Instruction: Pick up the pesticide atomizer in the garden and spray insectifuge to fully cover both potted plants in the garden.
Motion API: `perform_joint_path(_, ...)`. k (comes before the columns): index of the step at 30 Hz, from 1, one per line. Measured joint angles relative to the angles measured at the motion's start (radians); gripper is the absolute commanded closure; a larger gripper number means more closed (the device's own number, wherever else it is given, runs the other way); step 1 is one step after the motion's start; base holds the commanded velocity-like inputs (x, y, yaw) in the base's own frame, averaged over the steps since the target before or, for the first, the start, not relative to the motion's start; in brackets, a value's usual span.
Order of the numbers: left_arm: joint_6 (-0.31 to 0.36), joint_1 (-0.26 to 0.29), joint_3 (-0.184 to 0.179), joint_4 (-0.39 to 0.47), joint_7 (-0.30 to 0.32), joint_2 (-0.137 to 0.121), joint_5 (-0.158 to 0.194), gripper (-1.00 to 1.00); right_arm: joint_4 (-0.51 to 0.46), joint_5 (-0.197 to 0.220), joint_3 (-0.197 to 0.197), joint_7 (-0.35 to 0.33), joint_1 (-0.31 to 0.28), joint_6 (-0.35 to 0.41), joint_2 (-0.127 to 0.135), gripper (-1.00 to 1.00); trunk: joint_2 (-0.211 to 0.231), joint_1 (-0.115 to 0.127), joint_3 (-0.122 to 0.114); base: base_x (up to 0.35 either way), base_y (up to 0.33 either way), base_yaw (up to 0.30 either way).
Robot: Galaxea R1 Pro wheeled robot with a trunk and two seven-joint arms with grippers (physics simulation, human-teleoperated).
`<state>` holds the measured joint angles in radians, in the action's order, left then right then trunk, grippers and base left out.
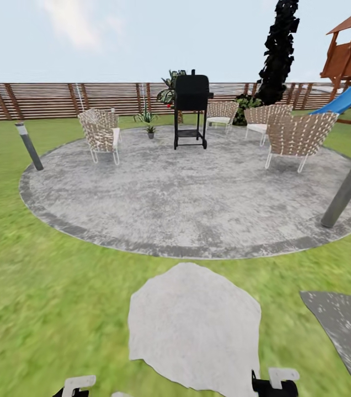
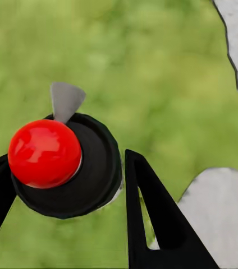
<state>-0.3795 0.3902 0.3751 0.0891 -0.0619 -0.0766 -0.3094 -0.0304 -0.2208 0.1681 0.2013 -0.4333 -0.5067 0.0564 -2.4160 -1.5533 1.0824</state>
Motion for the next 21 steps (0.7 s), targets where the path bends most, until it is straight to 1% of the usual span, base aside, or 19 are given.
perform_joint_path(17,0.0,0.0,0.0,0.0,0.0,0.0,0.0,1.0,0.0,-0.002,0.0,-0.002,0.0,0.0,-0.004,-1.0,0.0,0.0,0.0,0.338,0.0,0.0)
perform_joint_path(19,0.0,0.0,0.0,0.0,0.0,0.0,0.0,1.0,0.0,-0.002,0.0,-0.002,0.0,0.0,-0.004,-1.0,0.0,0.0,0.0,0.338,0.0,0.07)
perform_joint_path(21,0.0,0.0,0.0,0.0,0.0,0.0,0.001,1.0,0.0,-0.002,0.0,-0.002,0.0,0.0,-0.004,-1.0,0.0,0.0,0.0,0.338,0.0,0.199)
